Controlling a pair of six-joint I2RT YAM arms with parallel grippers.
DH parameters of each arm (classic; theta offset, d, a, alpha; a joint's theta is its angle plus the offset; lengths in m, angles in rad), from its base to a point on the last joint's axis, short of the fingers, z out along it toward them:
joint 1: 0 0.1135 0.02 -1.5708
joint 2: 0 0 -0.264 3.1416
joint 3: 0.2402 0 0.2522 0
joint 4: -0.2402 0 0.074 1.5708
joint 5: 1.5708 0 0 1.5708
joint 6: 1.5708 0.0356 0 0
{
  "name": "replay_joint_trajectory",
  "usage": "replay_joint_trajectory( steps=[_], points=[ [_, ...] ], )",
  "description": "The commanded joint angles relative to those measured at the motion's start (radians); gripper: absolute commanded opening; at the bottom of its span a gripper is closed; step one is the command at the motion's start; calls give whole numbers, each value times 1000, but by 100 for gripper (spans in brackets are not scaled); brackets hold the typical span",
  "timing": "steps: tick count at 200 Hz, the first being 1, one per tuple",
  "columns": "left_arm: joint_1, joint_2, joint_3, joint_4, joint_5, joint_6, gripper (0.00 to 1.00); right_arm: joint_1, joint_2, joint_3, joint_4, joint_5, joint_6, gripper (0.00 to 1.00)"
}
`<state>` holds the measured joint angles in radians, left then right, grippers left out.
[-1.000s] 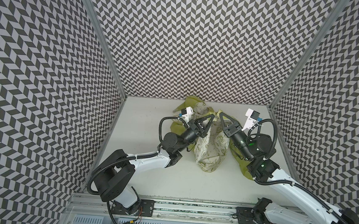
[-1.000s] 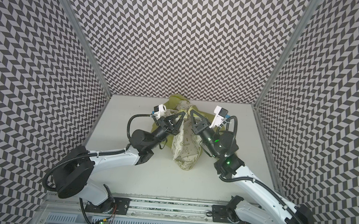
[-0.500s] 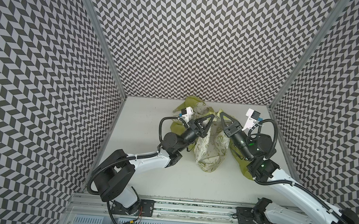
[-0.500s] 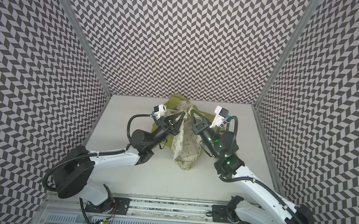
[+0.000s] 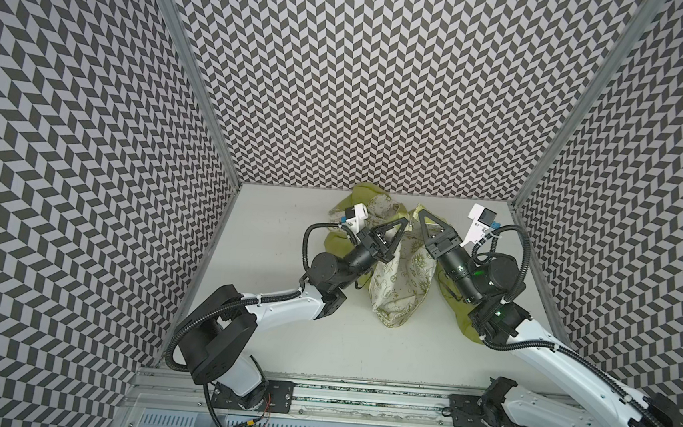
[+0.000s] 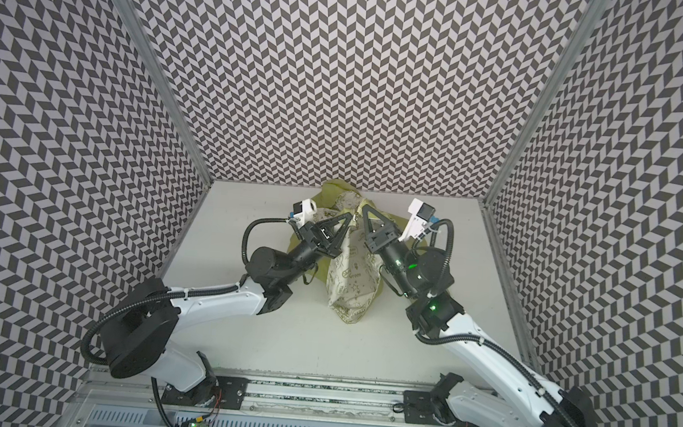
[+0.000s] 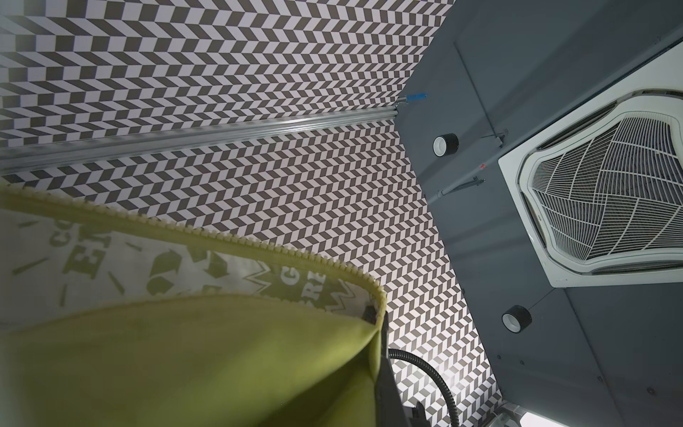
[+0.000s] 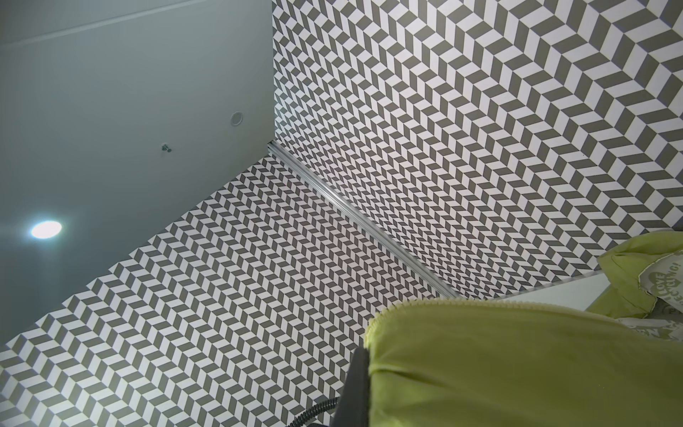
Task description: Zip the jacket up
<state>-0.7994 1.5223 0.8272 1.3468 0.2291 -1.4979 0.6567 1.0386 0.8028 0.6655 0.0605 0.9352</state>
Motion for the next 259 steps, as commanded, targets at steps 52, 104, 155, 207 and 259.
replay_joint_trajectory(
  steps=[52, 104, 155, 207, 259],
  points=[
    [5, -14, 4, 68, 13, -16, 0, 9, -16, 22, 80, -10, 4, 0],
    [8, -12, 9, 65, 16, -18, 0, 16, -36, 12, 65, -7, -10, 0],
    [9, -18, 7, 62, 12, -18, 0, 16, -50, -1, 56, -6, -11, 0],
    [8, -16, 24, 60, 15, -13, 0, 17, -58, -10, 37, -1, -2, 0],
    [8, -16, 32, 51, 18, -12, 0, 17, -48, -11, 32, -16, 3, 0]
  ],
)
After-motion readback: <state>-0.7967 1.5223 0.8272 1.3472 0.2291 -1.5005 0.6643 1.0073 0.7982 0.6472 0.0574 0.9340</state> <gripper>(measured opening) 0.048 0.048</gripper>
